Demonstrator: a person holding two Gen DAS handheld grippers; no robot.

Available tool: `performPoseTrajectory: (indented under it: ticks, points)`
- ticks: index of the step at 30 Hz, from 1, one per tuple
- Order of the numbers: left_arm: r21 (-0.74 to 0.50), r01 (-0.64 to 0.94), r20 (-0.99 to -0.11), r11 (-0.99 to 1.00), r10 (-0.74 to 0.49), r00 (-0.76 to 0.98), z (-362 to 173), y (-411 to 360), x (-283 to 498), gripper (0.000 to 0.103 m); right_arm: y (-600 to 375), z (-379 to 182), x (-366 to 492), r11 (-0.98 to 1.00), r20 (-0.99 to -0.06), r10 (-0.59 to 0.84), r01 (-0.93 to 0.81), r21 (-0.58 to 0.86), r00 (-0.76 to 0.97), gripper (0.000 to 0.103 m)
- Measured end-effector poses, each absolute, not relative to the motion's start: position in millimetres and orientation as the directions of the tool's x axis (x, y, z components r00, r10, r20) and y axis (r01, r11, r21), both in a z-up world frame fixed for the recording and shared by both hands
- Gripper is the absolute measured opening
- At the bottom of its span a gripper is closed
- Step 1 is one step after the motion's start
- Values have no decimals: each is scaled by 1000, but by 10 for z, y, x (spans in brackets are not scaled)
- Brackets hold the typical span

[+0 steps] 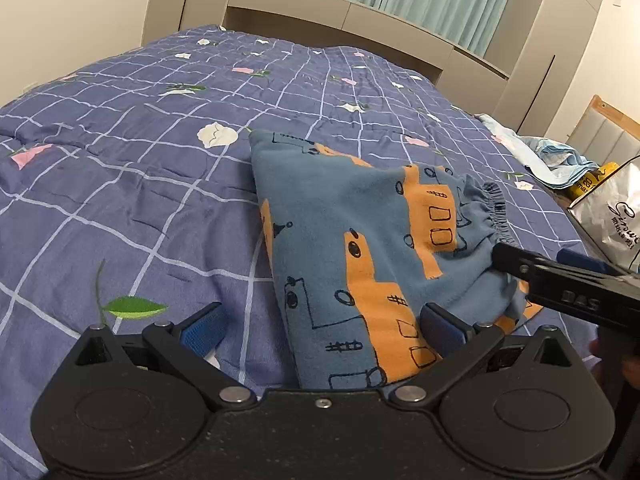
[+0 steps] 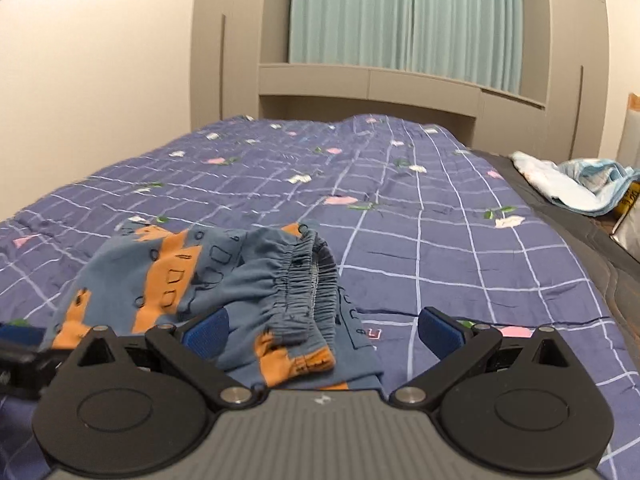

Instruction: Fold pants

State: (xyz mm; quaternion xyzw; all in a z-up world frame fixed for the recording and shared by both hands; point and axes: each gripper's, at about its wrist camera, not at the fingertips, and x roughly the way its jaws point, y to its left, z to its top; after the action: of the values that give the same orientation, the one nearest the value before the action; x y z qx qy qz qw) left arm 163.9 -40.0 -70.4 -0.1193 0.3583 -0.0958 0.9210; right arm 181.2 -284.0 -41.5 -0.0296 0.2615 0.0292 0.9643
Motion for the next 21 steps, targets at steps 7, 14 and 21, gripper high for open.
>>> performPoseTrajectory:
  ticks: [7,14,21]
  points:
    - [-288,91,-639,953,-262,723,-697,-398,1644,102,-2903,-606,1836,999,-544,33,-41,-4,838,103]
    - [-289,87,-643,953,-261,720,-707,-401,1644,102,-2941,-637,1838,999,-548,45,-43,17,835,103]
    - [-288,85,-643,954,-259,721,-701,-401,1648,102,-2927,-647,1845,999,-549,43,-43,14,834,103]
